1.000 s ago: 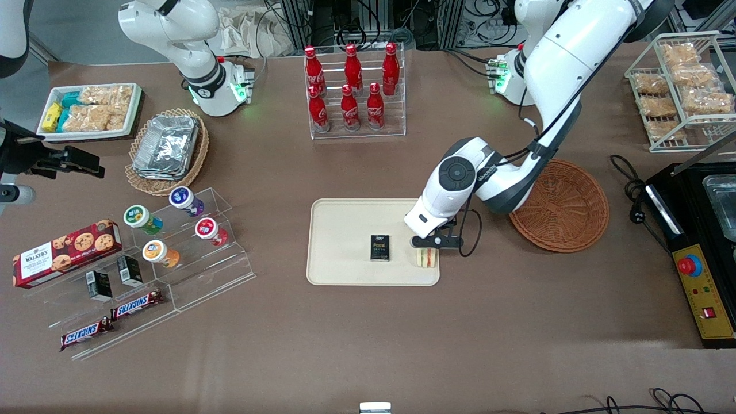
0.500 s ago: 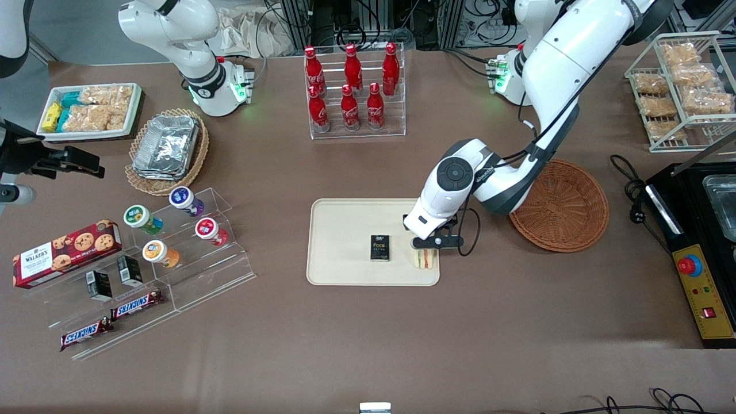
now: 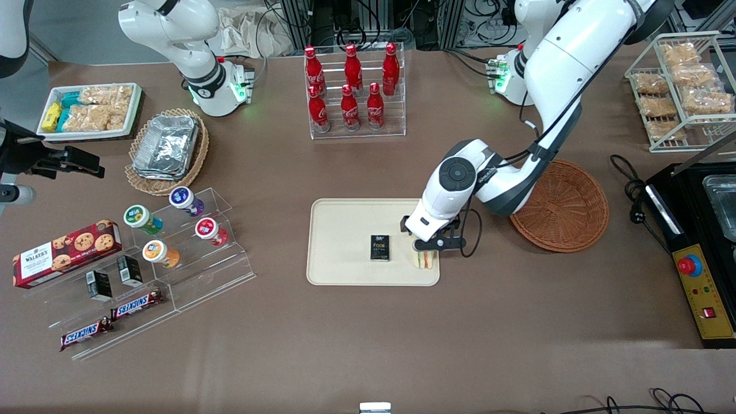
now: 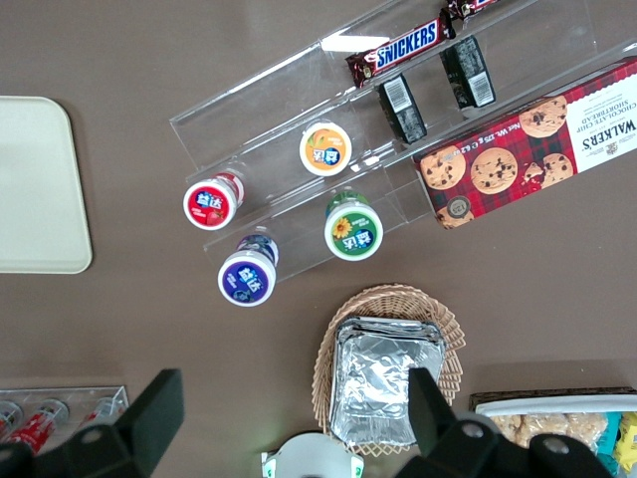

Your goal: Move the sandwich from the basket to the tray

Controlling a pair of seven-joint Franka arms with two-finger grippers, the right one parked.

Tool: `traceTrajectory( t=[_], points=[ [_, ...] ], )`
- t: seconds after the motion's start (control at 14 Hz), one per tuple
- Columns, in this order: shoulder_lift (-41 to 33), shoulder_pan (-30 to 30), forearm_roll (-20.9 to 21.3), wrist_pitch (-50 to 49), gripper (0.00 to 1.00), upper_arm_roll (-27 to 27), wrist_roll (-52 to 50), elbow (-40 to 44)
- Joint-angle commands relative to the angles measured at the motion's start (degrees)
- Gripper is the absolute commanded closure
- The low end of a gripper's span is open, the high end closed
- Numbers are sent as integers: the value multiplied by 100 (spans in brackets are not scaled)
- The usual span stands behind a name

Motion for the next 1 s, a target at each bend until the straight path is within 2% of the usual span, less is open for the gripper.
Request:
traceTrajectory(
  t=[0.0,0.36,0.5,0.71,0.93],
  points=[
    [-429,209,100,-341,0,-35,-83,43],
    [-807,333,47,-1712,0,-27,240,851],
    [-930,813,-14,-2082,0,-79,750,1037],
    [-1527,1526,-830,-2442,0,-194,1454,993],
    [-2185,1747,-929,-2795,0,-176,1491,661]
  ],
)
